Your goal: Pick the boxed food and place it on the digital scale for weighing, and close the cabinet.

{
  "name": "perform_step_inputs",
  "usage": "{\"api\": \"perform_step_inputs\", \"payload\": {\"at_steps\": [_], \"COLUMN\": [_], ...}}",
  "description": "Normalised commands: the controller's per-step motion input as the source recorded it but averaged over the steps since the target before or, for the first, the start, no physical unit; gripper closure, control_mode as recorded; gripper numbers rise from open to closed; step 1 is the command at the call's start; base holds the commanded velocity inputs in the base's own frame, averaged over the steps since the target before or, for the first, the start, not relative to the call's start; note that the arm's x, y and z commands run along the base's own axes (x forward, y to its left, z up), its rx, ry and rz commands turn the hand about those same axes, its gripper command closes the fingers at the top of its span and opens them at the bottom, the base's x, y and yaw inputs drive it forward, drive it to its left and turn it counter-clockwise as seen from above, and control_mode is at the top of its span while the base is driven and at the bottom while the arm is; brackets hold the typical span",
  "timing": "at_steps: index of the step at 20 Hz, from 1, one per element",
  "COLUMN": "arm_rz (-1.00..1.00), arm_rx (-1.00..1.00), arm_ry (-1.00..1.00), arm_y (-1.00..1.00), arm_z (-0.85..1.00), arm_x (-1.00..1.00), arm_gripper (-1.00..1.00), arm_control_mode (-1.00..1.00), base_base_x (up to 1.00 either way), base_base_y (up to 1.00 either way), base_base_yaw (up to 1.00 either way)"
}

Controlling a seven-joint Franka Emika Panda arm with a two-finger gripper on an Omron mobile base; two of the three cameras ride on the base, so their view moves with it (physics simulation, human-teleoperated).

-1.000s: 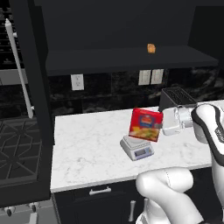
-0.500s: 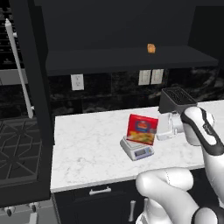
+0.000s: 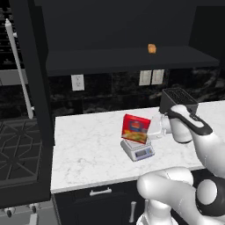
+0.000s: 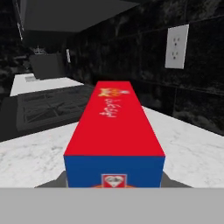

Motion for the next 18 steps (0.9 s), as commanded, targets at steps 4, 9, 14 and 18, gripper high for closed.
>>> {"api": "perform_step_inputs", "payload": {"at_steps": [4,9,14,18], "arm_rz": [0.0,0.0,0.0,-0.03], "arm_rx": [0.0,0.0,0.0,0.0], "arm_ry": [0.01,0.0,0.0,0.0], "arm_y": [-0.07,-0.16,-0.01,-0.07], "arm_z": [-0.25,-0.29,-0.28,-0.04], "arm_x": [0.27,0.09,0.05,-0.03], "arm_gripper": [1.0,1.0,1.0,1.0], "arm_control_mode": [-1.0,-1.0,-1.0,-1.0], "base_base_x": [0.0,0.0,0.0,0.0], "base_base_y": [0.0,0.0,0.0,0.0], "base_base_yaw": [0.0,0.0,0.0,0.0]}}
